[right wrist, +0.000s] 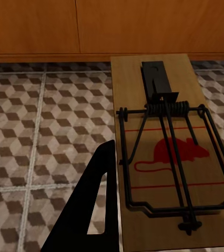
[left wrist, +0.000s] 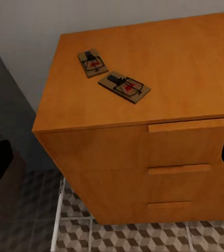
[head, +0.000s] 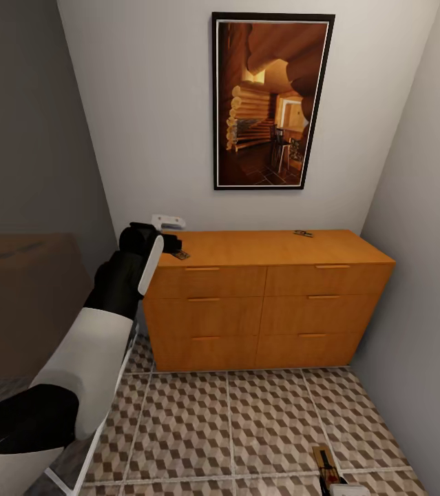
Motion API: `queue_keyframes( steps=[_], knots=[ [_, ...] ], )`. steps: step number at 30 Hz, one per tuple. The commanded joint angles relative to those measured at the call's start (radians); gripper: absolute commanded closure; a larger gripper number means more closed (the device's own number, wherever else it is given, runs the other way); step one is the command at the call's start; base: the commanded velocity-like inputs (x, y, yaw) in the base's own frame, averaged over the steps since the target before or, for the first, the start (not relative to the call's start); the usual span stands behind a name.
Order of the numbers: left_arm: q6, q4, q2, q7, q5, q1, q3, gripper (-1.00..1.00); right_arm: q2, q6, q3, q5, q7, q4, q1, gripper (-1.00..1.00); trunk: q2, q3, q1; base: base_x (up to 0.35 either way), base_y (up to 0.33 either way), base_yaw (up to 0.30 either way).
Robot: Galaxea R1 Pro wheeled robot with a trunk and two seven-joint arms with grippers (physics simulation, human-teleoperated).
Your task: Take the four mousetraps from the cabinet in the bathroom and place them on the bathroom floor. Make sure all four end up on the same floor surface, and ensure that at least two of them are either under or directly next to the same bathroom sink.
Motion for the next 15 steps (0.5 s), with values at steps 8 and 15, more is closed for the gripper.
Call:
queue_keyframes(
  steps=[8,15],
  knots=[
    [0.008,-0.075,0.000,-0.046,0.008,-0.002,-0.076,-1.00,0.000,-0.004,0.000,0.000,-0.001,0.001,-0.001,1.00,-0.001,-0.001,0.000,0.000,0.000,0.000],
    [0.008,-0.134,0.003,-0.068,0.010,-0.003,-0.177,-1.00,-0.001,-0.007,-0.001,-0.001,0.000,0.001,-0.001,1.00,-0.001,-0.001,0.000,0.000,0.000,0.000]
  ],
)
